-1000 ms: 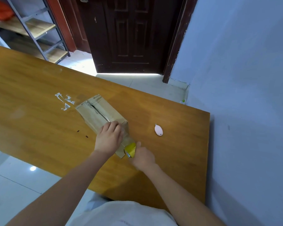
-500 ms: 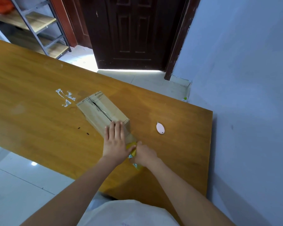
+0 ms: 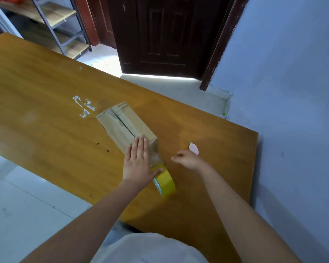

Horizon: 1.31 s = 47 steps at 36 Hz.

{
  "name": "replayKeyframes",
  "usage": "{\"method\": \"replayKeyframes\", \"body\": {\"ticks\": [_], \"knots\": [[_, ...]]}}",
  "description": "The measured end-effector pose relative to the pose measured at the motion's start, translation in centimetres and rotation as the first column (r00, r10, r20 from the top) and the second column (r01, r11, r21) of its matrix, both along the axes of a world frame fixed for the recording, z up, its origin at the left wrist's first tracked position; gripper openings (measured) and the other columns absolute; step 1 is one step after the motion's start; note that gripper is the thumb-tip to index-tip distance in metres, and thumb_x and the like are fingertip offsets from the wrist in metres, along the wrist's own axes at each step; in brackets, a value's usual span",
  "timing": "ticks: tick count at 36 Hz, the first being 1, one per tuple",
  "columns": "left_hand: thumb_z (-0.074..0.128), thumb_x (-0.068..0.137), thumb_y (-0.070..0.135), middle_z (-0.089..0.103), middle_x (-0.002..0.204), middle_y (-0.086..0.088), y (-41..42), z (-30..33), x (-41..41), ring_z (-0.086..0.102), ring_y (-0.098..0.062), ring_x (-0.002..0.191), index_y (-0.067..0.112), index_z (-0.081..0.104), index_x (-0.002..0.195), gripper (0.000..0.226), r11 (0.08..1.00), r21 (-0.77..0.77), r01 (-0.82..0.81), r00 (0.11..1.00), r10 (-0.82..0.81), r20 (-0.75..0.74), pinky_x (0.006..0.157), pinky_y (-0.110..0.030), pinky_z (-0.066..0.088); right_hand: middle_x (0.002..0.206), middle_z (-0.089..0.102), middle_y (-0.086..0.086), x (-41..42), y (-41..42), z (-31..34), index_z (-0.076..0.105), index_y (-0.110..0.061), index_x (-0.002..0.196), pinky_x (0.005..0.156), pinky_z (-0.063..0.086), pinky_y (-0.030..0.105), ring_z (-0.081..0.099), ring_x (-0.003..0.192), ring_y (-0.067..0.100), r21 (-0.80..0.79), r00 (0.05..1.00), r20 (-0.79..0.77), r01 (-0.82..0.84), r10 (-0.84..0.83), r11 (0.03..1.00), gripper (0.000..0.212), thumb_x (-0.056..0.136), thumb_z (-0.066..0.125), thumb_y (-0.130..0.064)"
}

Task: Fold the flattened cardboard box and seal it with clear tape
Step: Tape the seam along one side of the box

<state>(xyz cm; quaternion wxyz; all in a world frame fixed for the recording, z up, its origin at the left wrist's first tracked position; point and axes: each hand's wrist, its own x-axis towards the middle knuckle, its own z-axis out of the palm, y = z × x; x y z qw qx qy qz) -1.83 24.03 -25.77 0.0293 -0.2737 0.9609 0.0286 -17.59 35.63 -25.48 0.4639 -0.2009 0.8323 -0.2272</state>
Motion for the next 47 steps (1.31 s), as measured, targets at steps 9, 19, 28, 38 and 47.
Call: {"method": "replayKeyframes", "body": {"ticks": [9, 19, 28, 38, 47], "knots": [[0.027, 0.081, 0.079, -0.034, 0.146, -0.008, 0.1, 1.0, -0.1, -0.024, -0.025, 0.142, 0.005, -0.03, 0.138, 0.109, 0.999, 0.042, -0.017, 0.996, 0.013, 0.087, 0.114, -0.041, -0.013, 0.14, 0.036, 0.02, -4.1, 0.3, -3.4, 0.034, 0.002, 0.135, 0.094, 0.04, 0.038, 0.041, 0.126, 0.036, 0.135, 0.883, -0.404, 0.316, -0.239, 0.939, 0.056, 0.093, 0.051, -0.032], [0.023, 0.081, 0.079, -0.031, 0.149, -0.01, 0.2, 1.0, -0.2, -0.025, -0.026, 0.142, 0.004, -0.027, 0.141, 0.108, 0.999, 0.034, 0.007, 0.995, -0.01, 0.103, 0.117, -0.043, -0.01, 0.144, 0.031, 0.019, -2.8, 1.1, -5.7, 0.036, -0.001, 0.135, 0.096, 0.04, 0.041, 0.037, 0.127, 0.036, 0.252, 0.819, -0.574, 0.149, 0.024, 0.956, 0.04, 0.098, 0.043, -0.015], [0.023, 0.074, 0.082, -0.007, 0.158, -0.012, 0.1, 0.3, -0.3, -0.014, -0.023, 0.143, 0.004, -0.011, 0.146, 0.111, 0.999, 0.031, 0.007, 0.999, -0.008, 0.045, 0.117, -0.043, -0.005, 0.11, 0.059, 0.009, -1.3, 1.3, -1.0, 0.057, -0.01, 0.115, 0.067, 0.037, 0.025, 0.054, 0.091, 0.019, -0.341, 0.901, -0.317, 0.184, -0.297, 0.922, 0.028, 0.087, 0.057, -0.017], [0.04, 0.074, 0.08, 0.012, 0.157, -0.014, -0.1, -0.3, 0.0, 0.008, -0.027, 0.146, 0.003, 0.001, 0.147, 0.113, 1.0, -0.02, 0.01, 1.0, -0.009, 0.028, 0.115, -0.044, 0.002, 0.119, 0.062, 0.004, 2.9, -0.1, 2.3, 0.062, -0.014, 0.12, 0.089, 0.042, 0.021, 0.056, 0.106, 0.013, -0.393, 0.972, -0.227, -0.155, 0.068, 0.907, 0.039, 0.082, 0.067, -0.013], [0.035, 0.079, 0.076, 0.007, 0.157, -0.015, -0.1, -0.1, 0.0, 0.006, -0.028, 0.146, 0.002, -0.002, 0.146, 0.106, 1.0, -0.02, 0.023, 1.0, -0.023, 0.015, 0.116, -0.044, 0.005, 0.114, 0.062, 0.006, 3.1, -1.2, 1.9, 0.062, -0.013, 0.118, 0.088, 0.046, 0.03, 0.057, 0.101, 0.016, -0.357, 0.955, -0.244, -0.251, 0.169, 0.9, 0.036, 0.083, 0.066, -0.016]]}}
